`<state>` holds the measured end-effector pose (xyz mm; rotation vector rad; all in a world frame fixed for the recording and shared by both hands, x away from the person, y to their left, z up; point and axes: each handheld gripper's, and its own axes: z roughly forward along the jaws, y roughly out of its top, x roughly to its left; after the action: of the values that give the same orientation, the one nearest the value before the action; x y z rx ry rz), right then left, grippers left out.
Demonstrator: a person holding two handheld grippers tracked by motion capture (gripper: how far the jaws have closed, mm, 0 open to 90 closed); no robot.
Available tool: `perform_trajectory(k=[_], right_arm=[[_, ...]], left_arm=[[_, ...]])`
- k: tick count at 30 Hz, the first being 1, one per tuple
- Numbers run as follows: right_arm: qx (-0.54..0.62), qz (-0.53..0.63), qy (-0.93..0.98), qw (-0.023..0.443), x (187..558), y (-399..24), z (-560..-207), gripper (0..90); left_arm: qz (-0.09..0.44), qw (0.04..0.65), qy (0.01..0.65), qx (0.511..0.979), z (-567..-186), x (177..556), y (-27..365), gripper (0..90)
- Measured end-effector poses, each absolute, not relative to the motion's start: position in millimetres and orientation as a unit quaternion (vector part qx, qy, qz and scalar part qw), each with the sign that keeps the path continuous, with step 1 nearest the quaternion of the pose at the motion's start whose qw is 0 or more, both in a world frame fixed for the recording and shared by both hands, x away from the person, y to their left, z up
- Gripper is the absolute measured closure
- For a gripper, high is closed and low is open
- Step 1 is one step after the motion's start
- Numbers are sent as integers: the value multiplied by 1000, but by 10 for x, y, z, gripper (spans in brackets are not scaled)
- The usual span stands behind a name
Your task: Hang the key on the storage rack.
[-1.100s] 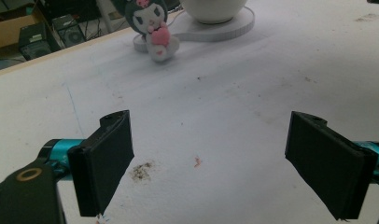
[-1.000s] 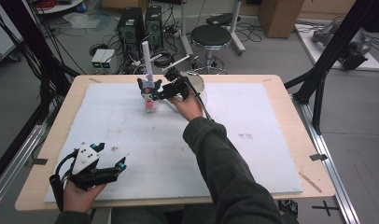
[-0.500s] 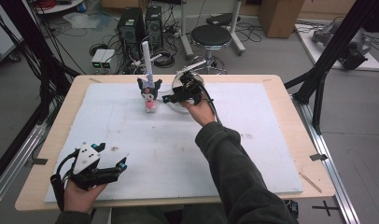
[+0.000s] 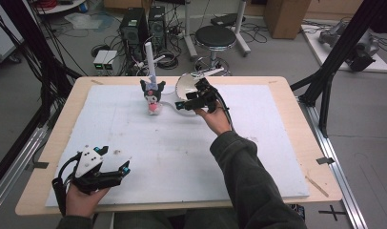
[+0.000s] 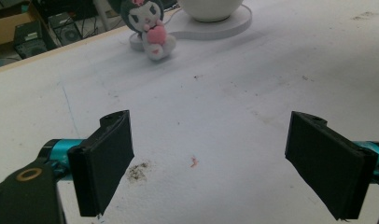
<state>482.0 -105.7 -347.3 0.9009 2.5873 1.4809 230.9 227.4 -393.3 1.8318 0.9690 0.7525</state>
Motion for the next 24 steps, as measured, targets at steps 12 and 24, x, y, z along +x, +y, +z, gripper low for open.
perform_trajectory(k=[12, 24], right_arm=[[291, 492, 820, 17, 4691, -1275, -3509, 186], [299, 505, 810, 21, 4576, -1471, -3513, 167]], left_arm=[[302, 450, 391, 744, -3937, 2314, 2274, 154], [300, 450, 393, 744, -3945, 2321, 2267, 154]])
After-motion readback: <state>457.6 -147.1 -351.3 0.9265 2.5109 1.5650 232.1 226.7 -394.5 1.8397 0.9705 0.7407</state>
